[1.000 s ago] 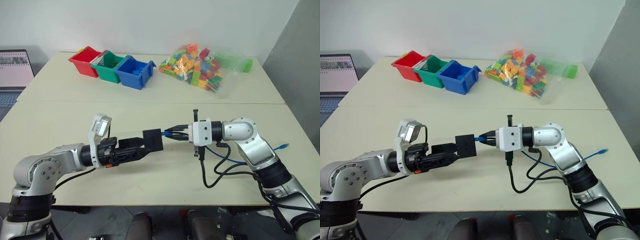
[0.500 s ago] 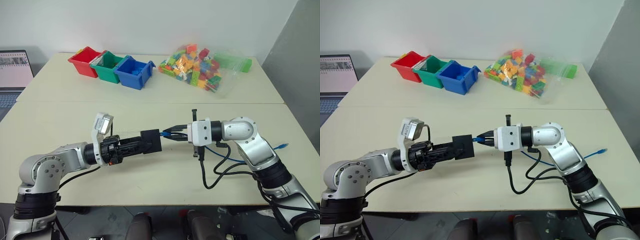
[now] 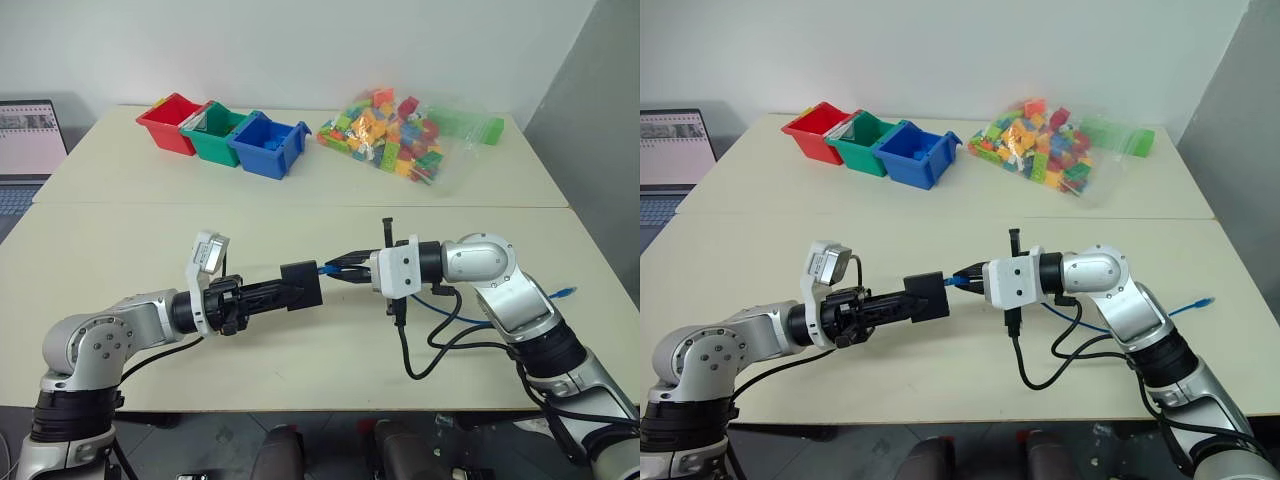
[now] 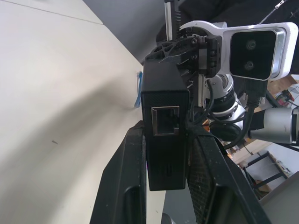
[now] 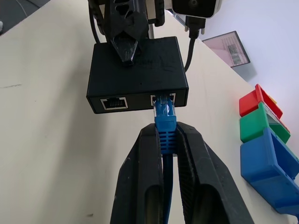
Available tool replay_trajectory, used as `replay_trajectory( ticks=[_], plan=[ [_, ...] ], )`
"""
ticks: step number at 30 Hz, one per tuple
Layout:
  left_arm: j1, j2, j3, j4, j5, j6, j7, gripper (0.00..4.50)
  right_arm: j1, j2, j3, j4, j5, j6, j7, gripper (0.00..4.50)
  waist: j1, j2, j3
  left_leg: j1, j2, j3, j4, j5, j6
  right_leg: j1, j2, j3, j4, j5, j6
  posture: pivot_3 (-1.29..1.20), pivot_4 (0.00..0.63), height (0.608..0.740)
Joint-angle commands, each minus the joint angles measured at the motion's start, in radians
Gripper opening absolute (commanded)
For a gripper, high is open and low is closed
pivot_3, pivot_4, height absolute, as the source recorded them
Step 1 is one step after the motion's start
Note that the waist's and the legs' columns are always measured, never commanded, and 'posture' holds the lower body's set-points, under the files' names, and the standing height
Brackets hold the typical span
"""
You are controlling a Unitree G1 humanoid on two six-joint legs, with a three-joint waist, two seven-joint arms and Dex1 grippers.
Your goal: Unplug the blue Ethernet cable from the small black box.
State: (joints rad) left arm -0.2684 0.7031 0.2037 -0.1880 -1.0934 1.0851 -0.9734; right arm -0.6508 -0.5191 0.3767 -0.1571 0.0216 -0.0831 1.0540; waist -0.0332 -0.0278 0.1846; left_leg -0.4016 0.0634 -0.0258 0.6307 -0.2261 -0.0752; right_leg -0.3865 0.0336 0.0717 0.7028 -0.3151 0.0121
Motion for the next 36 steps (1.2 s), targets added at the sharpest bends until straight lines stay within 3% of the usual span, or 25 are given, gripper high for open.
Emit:
replay_trajectory(
  ticks=[1,4,10,15,27,36],
  plan=[
    [0.000,0.011,0.005,-0.019,-0.008,0.000,-0.014,0.80,-0.003,-0.012,-0.006,-0.065,0.011,0.014,0.019,1.55,0.000,0.000,0.000,0.000,0.000,0.000,0.000,0.000,0.000,0.000,0.000,0.000,0.000,0.000,0.000,0.00,0.150,0.740],
    [0.006,0.060,-0.032,-0.033,0.041,-0.030,-0.081,0.80,0.003,-0.023,-0.037,-0.131,0.123,0.165,0.055,2.34,0.000,0.000,0.000,0.000,0.000,0.000,0.000,0.000,0.000,0.000,0.000,0.000,0.000,0.000,0.000,0.00,0.150,0.740],
    [0.013,0.161,-0.112,-0.034,0.183,-0.174,-0.254,0.80,0.027,0.002,-0.175,-0.180,0.490,0.698,-0.006,2.37,0.000,0.000,0.000,0.000,0.000,0.000,0.000,0.000,0.000,0.000,0.000,0.000,0.000,0.000,0.000,0.00,0.150,0.740],
    [-0.008,0.171,-0.123,-0.013,0.213,-0.222,-0.313,0.80,0.076,0.045,-0.237,-0.191,0.705,0.977,-0.072,2.37,0.000,0.000,0.000,0.000,0.000,0.000,-0.001,0.000,0.000,0.000,0.000,0.000,0.000,-0.001,-0.002,0.00,0.150,0.740],
    [-0.015,0.165,-0.108,-0.014,0.204,-0.224,-0.327,0.79,0.141,0.159,-0.210,-0.203,0.755,1.035,-0.192,2.37,-0.008,0.000,0.000,-0.001,0.000,0.000,-0.001,0.000,0.000,-0.002,0.000,0.000,0.000,-0.004,0.003,0.00,0.150,0.740],
    [-0.014,0.170,-0.103,-0.018,0.202,-0.225,-0.329,0.79,0.130,0.175,-0.210,-0.171,0.761,1.045,-0.208,2.37,-0.009,0.000,0.000,-0.001,0.000,0.000,-0.001,0.000,0.000,-0.002,0.001,0.000,0.000,-0.004,0.003,0.00,0.150,0.740]
  ],
)
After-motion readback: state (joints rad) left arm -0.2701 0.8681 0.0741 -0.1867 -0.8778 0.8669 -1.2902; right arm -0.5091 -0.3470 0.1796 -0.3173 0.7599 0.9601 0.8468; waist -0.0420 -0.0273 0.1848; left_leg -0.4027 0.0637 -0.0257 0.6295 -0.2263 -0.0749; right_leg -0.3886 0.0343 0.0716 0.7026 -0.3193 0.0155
